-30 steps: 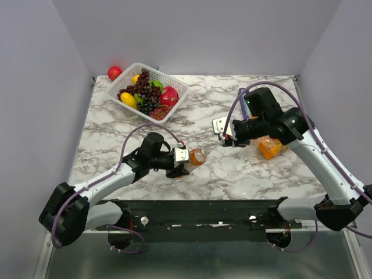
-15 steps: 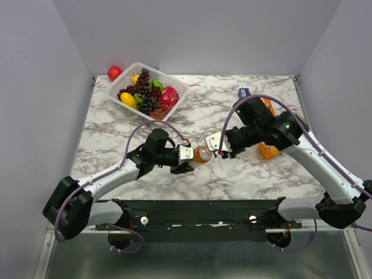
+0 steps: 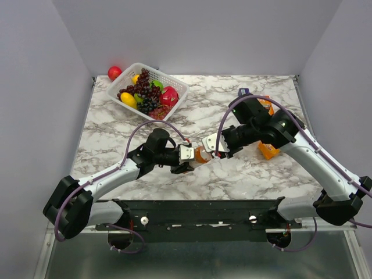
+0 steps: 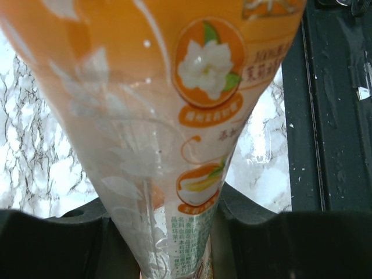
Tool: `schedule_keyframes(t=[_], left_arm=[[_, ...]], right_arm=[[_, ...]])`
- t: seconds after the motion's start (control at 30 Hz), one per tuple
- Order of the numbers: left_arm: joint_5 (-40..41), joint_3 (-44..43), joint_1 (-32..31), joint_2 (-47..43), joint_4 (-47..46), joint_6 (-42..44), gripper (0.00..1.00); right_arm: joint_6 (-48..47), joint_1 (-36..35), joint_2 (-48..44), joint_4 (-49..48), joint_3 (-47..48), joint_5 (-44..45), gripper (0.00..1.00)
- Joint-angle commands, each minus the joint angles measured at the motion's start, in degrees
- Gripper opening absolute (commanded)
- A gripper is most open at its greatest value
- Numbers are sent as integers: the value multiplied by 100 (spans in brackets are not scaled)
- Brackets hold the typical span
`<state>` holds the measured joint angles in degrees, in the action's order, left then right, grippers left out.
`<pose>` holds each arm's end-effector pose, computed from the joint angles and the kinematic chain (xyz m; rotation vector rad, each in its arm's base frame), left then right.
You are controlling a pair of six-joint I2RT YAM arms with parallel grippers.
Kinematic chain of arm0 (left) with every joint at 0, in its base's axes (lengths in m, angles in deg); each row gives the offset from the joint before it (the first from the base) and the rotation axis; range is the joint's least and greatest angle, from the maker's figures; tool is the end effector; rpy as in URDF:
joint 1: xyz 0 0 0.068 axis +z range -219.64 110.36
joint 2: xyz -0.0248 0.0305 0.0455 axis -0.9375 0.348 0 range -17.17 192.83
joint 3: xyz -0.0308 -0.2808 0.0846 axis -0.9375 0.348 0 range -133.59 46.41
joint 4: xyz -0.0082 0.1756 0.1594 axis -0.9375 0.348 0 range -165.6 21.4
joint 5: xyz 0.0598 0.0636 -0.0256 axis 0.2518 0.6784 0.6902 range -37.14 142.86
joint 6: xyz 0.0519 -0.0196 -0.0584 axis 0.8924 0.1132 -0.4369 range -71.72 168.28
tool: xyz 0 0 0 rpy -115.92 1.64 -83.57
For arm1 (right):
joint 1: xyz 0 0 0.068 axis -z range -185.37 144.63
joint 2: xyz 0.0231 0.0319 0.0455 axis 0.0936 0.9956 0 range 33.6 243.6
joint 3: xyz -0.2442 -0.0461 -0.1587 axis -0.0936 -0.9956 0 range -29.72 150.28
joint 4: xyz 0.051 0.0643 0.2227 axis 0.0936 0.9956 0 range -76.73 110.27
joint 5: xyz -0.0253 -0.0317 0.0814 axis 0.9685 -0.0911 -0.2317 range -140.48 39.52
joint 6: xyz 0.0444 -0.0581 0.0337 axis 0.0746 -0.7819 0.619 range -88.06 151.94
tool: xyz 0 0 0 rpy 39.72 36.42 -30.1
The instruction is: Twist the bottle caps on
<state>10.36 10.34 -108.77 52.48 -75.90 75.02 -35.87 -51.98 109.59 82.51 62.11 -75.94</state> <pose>0.1570 -0.1885 0.2424 1.4896 1.5005 -0.9206 0.1339 0.1852 0.3994 -2.1243 1.1541 0.3885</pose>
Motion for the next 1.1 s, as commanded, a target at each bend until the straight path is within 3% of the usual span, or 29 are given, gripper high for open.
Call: schedule_keyframes(t=[0.0,0.27,0.53,0.73,0.87,1.07], left_arm=[[-13,-216,-59,14,-102,138,0],[40,-163,-59,-48,-243,138,0],[-30,-155,-59,-118,-278,60,0],[5,109,-68,-179,-1138,-450,0],[172,696,-68,-302,-2603,-925,0],[532,891,-103,-232,-3334,-1066,0]], right_arm=[[-373,-76,100,380,195,-205,33],[-417,-103,373,828,379,-188,33],[-277,-208,531,662,432,339,32],[-285,-314,786,986,739,506,31],[-215,-322,839,1083,836,348,31],[-83,-331,1252,1715,1302,164,31]])
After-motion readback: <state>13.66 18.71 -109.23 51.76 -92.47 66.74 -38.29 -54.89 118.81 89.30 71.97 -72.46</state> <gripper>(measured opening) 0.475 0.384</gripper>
